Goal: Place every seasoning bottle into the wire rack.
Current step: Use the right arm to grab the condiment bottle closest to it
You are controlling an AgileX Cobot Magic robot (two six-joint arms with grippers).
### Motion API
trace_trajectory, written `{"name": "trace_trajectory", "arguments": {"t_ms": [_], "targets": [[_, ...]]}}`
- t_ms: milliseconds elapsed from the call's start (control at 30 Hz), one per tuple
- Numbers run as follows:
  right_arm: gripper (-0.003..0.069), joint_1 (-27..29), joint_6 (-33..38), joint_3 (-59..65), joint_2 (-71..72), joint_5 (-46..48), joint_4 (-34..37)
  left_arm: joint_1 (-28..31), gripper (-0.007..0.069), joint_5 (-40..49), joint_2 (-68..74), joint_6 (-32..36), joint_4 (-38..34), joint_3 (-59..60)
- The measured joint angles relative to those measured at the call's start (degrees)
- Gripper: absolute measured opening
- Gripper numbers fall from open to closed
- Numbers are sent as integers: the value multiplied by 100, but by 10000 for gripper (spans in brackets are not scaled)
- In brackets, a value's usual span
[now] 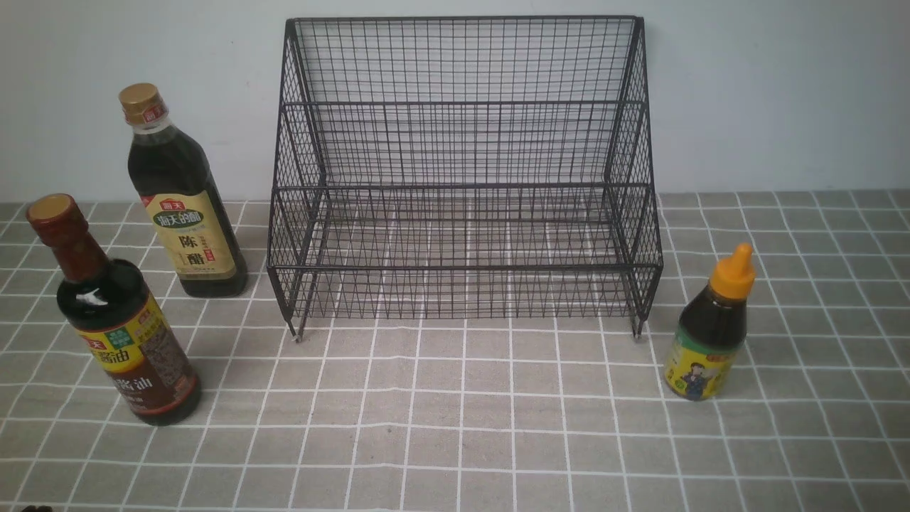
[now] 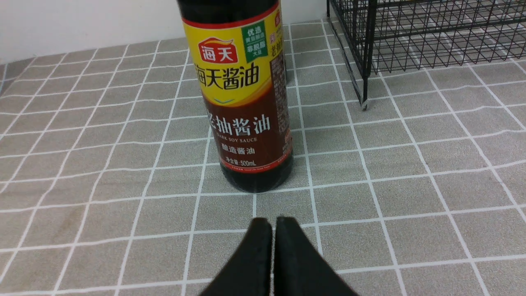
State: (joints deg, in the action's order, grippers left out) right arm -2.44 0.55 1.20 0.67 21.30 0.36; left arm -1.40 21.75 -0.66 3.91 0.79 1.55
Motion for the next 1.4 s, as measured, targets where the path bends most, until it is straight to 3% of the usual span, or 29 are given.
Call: {"name": "trace_trajectory", "arguments": {"t_ms": [833, 933, 1067, 1167, 1400], "targets": [[-15, 0, 0, 0, 0, -7, 31, 0, -7, 0, 0, 0, 0, 0], [-15, 0, -221, 37, 0, -370, 662, 0, -7, 0, 0, 0, 0, 0], [-15, 0, -800, 36, 0, -1451, 2199, 0, -7, 0, 0, 0, 0, 0], [-15, 0, -933, 36, 0, -1884, 2978, 0, -7, 0, 0, 0, 0, 0], [-15, 0, -1170, 36, 0, -2530, 3596, 0, -7, 0, 0, 0, 0, 0]]}}
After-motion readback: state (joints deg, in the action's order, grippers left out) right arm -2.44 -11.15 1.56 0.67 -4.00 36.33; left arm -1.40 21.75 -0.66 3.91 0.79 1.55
